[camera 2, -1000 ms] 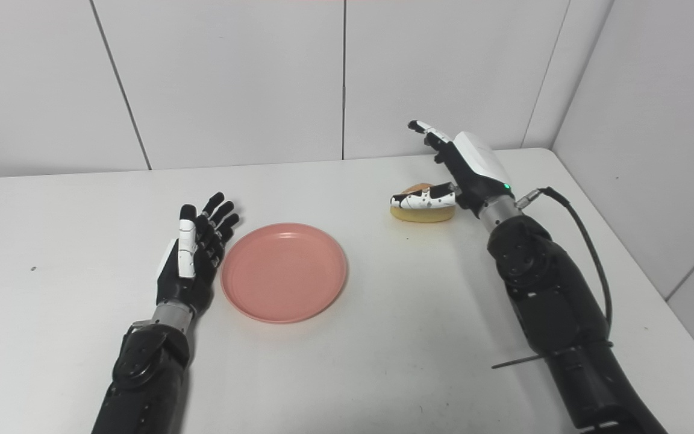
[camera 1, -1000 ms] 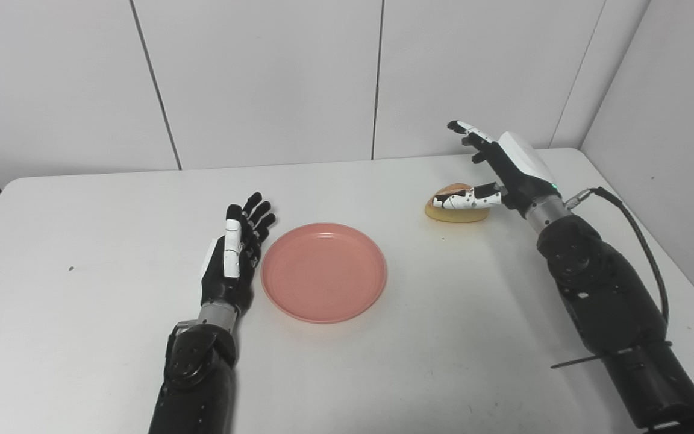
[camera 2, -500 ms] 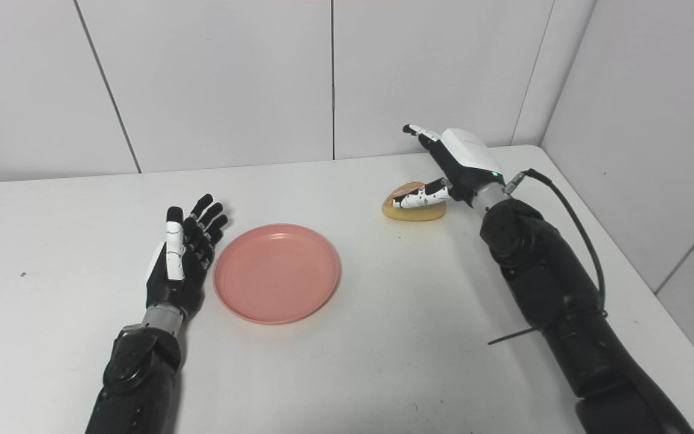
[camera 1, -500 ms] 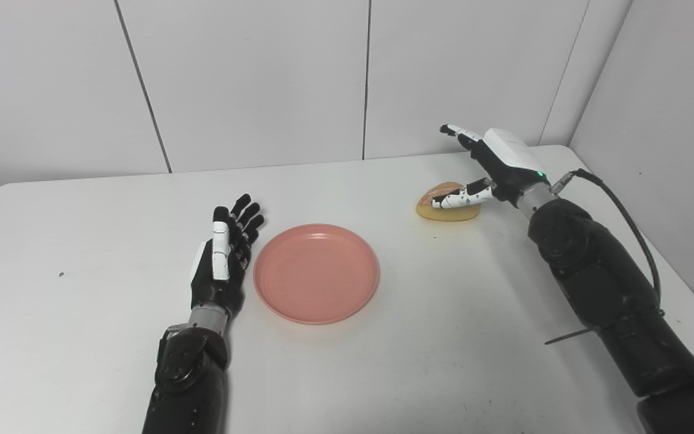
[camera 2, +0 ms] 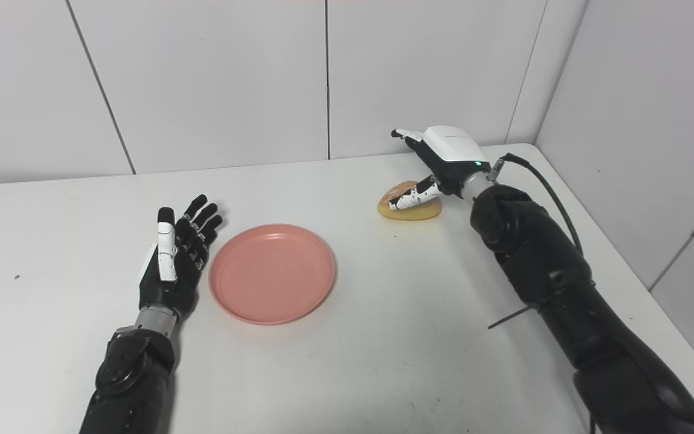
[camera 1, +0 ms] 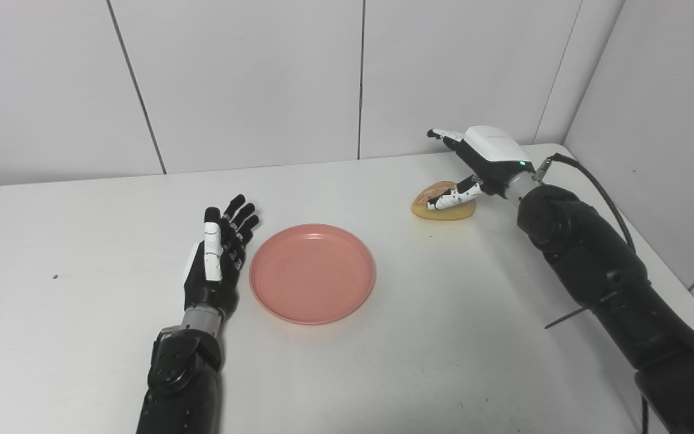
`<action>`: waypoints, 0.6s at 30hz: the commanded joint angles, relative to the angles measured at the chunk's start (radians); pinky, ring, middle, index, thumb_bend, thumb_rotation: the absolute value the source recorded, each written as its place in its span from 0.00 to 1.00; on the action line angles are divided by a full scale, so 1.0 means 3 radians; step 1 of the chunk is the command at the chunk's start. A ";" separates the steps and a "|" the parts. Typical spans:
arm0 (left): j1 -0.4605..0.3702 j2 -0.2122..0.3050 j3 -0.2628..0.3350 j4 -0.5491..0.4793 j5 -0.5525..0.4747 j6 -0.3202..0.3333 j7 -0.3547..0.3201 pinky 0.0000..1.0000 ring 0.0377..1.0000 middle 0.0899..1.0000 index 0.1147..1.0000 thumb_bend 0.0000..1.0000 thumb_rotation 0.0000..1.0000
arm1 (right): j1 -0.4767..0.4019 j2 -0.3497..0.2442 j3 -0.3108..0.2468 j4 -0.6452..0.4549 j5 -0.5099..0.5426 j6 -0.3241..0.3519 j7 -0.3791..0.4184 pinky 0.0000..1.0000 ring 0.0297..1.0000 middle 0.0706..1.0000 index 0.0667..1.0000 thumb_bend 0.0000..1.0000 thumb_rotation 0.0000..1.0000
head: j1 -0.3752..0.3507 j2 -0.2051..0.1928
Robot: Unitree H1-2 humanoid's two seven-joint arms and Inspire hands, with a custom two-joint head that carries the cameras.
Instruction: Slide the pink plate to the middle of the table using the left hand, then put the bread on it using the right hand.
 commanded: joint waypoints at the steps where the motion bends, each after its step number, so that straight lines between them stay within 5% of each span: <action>1: 0.0042 0.0049 0.0008 0.0013 -0.0024 0.0023 -0.0026 1.00 0.92 0.91 0.87 0.74 1.00 | -0.0215 -0.0081 0.0014 -0.0022 -0.0024 -0.0121 -0.0054 0.82 0.89 0.90 0.89 0.75 0.36 | 0.0007 0.0014; 18: 0.0081 0.0033 -0.0011 -0.0044 0.0007 0.0059 0.0013 1.00 0.92 0.92 0.88 0.76 1.00 | -0.0391 -0.0068 0.0221 0.0433 -0.0102 -0.0225 -0.0075 0.76 0.85 0.87 0.86 0.75 0.24 | 0.0020 0.0048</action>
